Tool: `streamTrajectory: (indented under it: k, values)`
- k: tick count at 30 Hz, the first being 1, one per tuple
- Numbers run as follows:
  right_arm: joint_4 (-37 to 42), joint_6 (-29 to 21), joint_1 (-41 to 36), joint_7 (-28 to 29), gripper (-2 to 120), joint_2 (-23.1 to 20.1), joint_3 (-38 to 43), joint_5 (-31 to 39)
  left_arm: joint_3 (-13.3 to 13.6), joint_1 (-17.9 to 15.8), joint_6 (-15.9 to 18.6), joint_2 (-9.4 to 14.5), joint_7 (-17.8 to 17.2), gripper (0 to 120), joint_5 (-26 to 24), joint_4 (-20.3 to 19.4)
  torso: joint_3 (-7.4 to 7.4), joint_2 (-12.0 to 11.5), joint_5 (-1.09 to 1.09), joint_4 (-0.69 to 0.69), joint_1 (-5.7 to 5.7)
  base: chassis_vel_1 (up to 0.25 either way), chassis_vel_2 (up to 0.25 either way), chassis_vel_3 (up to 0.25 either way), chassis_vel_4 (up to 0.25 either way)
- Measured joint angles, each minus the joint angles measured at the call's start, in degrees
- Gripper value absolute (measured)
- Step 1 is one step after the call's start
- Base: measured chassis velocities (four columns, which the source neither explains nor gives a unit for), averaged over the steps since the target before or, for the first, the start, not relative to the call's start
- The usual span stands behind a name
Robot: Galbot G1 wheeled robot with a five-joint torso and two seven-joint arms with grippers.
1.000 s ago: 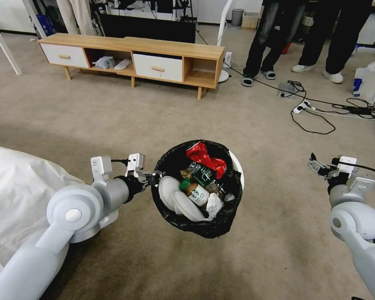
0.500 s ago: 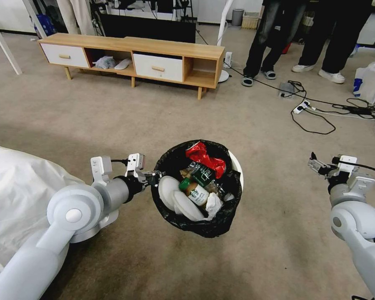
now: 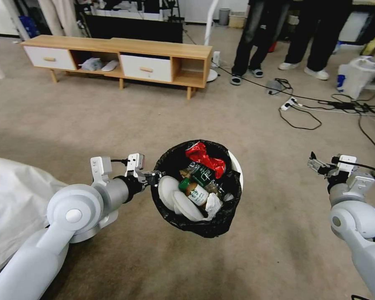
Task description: Pick up the trash bin and place the garbage on the floor into it.
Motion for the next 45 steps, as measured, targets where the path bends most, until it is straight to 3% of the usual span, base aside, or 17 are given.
streamTrajectory:
  k: [5,10,24,45]
  values:
    - [-0.1,0.0,0.0,0.0,100,0.0,0.1,-0.1,0.0,-0.1,0.0,0.0,0.0,2,-0.2,0.1,0.0,0.0,0.0,-0.02,0.0,-0.03,-0.043,-0.028,-0.033]
    - [-0.1,0.0,0.2,0.0,100,-0.1,0.1,-0.1,0.0,0.0,0.0,0.1,0.0,2,-0.2,0.1,0.0,0.0,0.0,0.07,0.0,0.0,0.0,0.0,0.0]
    - [-0.3,0.1,0.4,-0.2,100,-0.1,-0.2,-0.3,0.0,0.0,0.0,0.2,-0.1,2,-0.1,0.0,0.0,0.0,0.0,0.0,0.0,0.0,0.0,0.0,0.0]
    - [-0.8,-0.5,0.8,-0.5,100,0.2,-0.3,-0.1,-0.1,0.0,0.0,-0.3,0.2,2,0.1,0.4,0.0,0.0,0.0,0.03,0.0,0.0,0.0,0.0,0.0]
